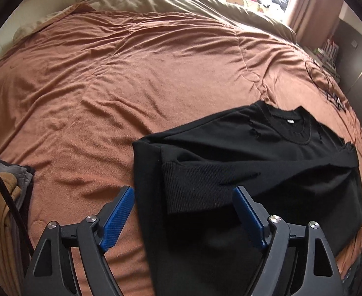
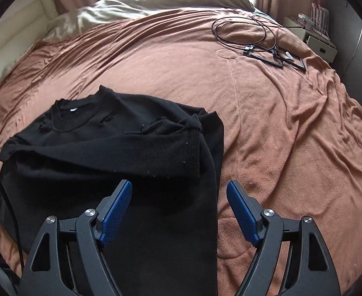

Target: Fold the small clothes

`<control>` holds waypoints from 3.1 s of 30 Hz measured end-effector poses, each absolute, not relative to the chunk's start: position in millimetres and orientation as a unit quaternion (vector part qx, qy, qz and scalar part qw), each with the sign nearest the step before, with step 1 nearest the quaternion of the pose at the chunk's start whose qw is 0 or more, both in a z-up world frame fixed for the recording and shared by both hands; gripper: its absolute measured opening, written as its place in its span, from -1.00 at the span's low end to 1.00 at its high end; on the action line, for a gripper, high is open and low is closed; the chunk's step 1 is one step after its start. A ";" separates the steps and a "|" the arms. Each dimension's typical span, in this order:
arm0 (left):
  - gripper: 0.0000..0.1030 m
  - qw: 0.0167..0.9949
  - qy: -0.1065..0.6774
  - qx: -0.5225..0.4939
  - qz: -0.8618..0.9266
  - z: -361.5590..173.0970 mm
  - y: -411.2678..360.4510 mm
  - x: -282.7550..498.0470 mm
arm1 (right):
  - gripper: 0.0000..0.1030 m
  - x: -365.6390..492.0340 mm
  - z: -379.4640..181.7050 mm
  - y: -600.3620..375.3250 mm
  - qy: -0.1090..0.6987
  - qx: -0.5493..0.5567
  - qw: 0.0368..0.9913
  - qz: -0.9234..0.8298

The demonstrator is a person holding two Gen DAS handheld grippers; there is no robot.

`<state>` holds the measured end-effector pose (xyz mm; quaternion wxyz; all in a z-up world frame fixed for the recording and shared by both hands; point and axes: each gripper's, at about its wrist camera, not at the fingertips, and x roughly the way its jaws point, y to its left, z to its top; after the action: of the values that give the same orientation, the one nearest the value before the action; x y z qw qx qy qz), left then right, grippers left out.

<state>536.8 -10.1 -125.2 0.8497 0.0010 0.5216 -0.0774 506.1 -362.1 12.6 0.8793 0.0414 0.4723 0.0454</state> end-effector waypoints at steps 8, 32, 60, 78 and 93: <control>0.67 0.826 0.554 0.066 -0.079 -144.0 -15.3 523.8 | 0.51 517.8 -2.1 -351.0 0.497 0.010 0.867 0.019; 0.67 0.830 0.549 0.092 -0.023 -172.4 -31.6 619.5 | 0.51 628.2 -8.4 -358.7 0.467 0.005 0.884 -0.029; -0.24 0.837 0.543 0.018 -0.066 -194.7 -35.4 666.2 | -0.84 698.1 -55.6 -368.0 0.491 0.082 0.861 0.100; -0.93 0.897 0.442 0.005 -0.032 -113.3 -9.5 641.8 | -1.00 631.6 8.1 -382.6 0.384 0.076 0.919 0.039; -0.87 0.868 0.497 0.000 -0.008 -176.7 -10.7 668.9 | -0.71 686.2 -42.0 -362.4 0.447 0.065 0.892 0.014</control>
<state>668.9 -10.7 -176.7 0.8680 0.0004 0.4966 -0.0083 686.2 -362.4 -42.0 0.8920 0.0651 0.4470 0.0138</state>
